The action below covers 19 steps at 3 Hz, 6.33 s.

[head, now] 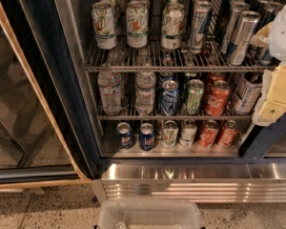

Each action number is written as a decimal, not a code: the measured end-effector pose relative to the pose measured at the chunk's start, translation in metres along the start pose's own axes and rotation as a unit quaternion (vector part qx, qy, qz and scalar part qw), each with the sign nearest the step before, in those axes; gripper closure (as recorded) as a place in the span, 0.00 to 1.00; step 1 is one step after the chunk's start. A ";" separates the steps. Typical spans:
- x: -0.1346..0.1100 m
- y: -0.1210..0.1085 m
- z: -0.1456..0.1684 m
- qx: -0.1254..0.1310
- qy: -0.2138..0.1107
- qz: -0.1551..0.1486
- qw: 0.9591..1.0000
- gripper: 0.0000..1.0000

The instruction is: Pick redbull can from top shelf of fridge

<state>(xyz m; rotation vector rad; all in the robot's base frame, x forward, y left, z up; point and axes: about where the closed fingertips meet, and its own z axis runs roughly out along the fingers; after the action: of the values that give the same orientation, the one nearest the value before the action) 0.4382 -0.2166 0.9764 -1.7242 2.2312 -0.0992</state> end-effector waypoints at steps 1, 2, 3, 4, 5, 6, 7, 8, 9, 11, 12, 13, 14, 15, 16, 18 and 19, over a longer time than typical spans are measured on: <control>0.000 0.000 0.000 0.000 0.000 0.000 1.000 0.00; -0.006 -0.011 0.005 0.022 -0.024 0.012 0.999 0.00; -0.016 -0.033 0.011 0.064 -0.070 0.032 0.995 0.00; -0.026 -0.057 0.012 0.109 -0.123 0.045 0.985 0.00; -0.039 -0.076 0.010 0.127 -0.170 0.045 0.976 0.00; -0.041 -0.077 0.009 0.128 -0.176 0.045 0.975 0.00; -0.043 -0.077 0.007 0.135 -0.181 0.046 0.973 0.00; -0.056 -0.066 0.025 0.136 -0.232 0.066 0.961 0.00; -0.075 -0.053 0.038 0.146 -0.301 0.109 0.936 0.00; -0.104 -0.075 0.024 0.200 -0.400 0.173 0.877 0.00; -0.103 -0.075 0.023 0.201 -0.400 0.173 0.877 0.00; -0.112 -0.079 0.028 0.209 -0.415 0.170 0.869 0.00; -0.118 -0.088 0.034 0.238 -0.442 0.183 0.845 0.00; -0.127 -0.100 0.028 0.289 -0.454 0.194 0.820 0.00; -0.130 -0.111 0.023 0.325 -0.463 0.206 0.798 0.00; -0.135 -0.128 0.030 0.326 -0.505 0.229 0.766 0.00; -0.144 -0.136 0.032 0.311 -0.521 0.229 0.761 0.00</control>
Offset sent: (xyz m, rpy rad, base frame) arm 0.0400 0.0088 -0.0080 0.1276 -0.1379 -0.0593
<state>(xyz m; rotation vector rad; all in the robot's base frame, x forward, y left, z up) 0.6059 -0.1119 1.0093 -0.5494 1.4101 0.1805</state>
